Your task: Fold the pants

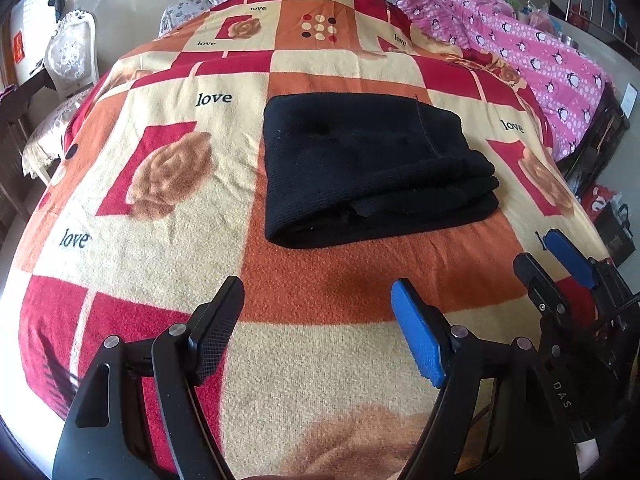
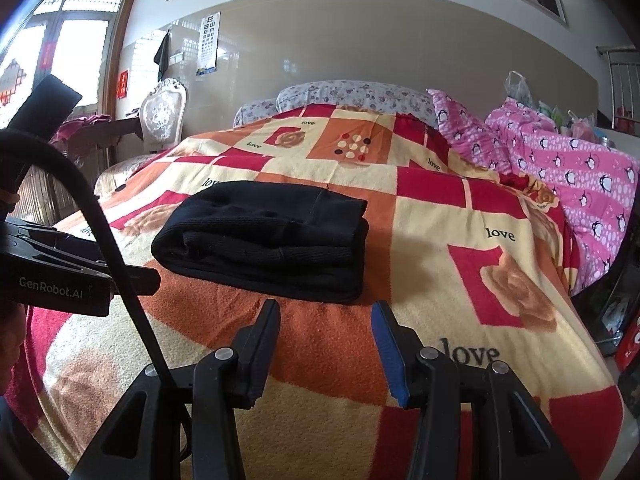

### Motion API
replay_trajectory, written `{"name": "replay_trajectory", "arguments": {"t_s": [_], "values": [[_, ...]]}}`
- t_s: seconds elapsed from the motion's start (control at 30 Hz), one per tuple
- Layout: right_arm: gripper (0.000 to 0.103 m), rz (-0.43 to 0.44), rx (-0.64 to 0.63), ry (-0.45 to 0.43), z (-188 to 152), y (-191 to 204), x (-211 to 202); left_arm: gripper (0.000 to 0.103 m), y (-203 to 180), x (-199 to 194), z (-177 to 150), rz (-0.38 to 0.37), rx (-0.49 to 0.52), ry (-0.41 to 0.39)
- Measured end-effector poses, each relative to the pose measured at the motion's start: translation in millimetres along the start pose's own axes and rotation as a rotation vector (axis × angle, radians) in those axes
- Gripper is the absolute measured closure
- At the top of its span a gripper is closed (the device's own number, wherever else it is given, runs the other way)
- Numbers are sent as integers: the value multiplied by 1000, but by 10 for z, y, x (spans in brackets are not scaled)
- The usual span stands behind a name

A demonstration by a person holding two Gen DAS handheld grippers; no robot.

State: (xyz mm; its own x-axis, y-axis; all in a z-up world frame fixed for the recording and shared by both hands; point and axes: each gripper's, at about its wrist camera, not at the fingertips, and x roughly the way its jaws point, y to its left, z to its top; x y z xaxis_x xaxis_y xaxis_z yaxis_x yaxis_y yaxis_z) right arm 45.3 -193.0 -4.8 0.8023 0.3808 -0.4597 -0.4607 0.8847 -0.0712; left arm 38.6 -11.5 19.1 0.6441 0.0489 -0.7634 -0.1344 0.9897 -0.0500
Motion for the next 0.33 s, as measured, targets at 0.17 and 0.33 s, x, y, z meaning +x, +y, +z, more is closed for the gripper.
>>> {"name": "replay_trajectory", "arguments": {"t_s": [0.17, 0.33], "values": [[58, -2, 1, 0, 0, -4, -2, 26, 21, -49, -3, 0, -17, -34], [58, -3, 2, 1, 0, -7, 0, 26, 21, -35, 8, 1, -14, -22]]}}
